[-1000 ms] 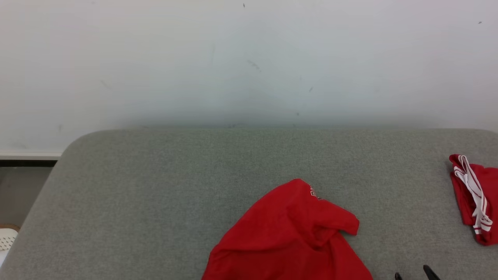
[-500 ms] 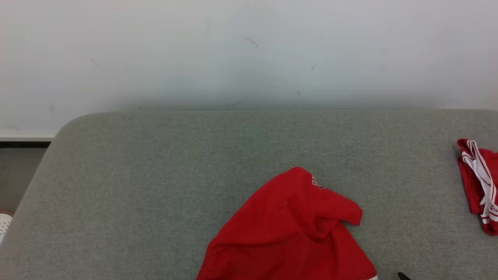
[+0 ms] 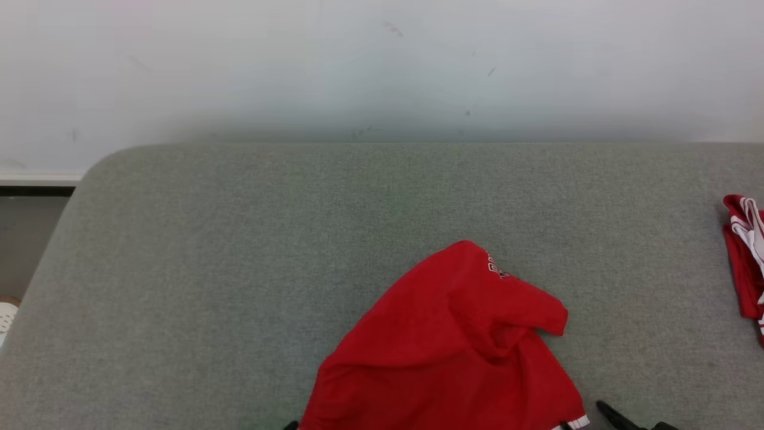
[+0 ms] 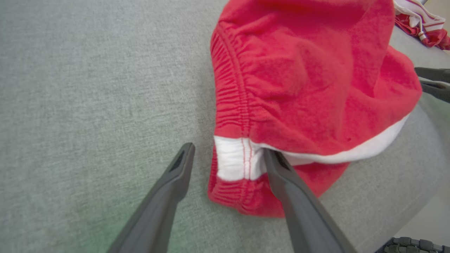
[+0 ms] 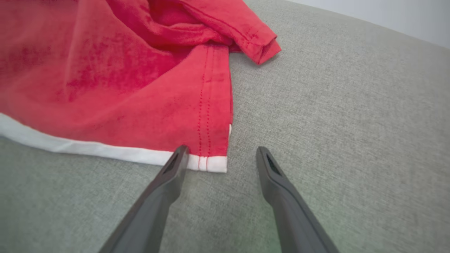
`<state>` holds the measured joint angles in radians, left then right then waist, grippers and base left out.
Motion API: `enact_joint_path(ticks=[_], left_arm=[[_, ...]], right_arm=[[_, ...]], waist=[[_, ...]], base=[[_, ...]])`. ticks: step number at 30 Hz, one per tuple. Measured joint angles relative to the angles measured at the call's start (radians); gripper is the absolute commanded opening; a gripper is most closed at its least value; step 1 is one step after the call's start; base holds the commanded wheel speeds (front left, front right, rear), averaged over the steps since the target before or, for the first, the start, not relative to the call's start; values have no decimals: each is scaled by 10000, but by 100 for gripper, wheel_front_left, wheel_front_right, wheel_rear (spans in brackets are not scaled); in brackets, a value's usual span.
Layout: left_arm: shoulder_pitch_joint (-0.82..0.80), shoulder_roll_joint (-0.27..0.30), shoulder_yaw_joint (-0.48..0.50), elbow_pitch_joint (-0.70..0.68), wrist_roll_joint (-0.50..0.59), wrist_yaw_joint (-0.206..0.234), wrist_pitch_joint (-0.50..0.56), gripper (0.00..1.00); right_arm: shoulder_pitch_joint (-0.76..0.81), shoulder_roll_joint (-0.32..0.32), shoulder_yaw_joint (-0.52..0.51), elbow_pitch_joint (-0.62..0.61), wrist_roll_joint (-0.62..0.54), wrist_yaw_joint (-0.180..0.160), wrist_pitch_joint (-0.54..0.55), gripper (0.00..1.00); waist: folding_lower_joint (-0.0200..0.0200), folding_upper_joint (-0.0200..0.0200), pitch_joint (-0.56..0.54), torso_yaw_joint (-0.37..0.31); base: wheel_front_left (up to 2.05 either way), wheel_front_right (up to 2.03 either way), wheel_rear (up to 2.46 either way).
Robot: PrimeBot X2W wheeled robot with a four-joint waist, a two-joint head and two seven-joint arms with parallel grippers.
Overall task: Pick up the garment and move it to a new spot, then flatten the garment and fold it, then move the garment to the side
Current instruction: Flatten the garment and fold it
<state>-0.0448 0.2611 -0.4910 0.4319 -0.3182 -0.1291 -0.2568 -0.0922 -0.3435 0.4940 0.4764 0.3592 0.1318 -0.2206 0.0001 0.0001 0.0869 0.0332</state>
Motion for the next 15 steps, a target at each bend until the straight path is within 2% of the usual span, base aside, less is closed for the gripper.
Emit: enact_joint_path(ticks=[15], left_arm=[[-295, 100, -627, 134, -554, 0, -48, 100]], right_arm=[[-710, -15, 1152, 545, 489, 0, -178, 100]], waist=[[0, 0, 76, 187]], base=[[0, 0, 0]])
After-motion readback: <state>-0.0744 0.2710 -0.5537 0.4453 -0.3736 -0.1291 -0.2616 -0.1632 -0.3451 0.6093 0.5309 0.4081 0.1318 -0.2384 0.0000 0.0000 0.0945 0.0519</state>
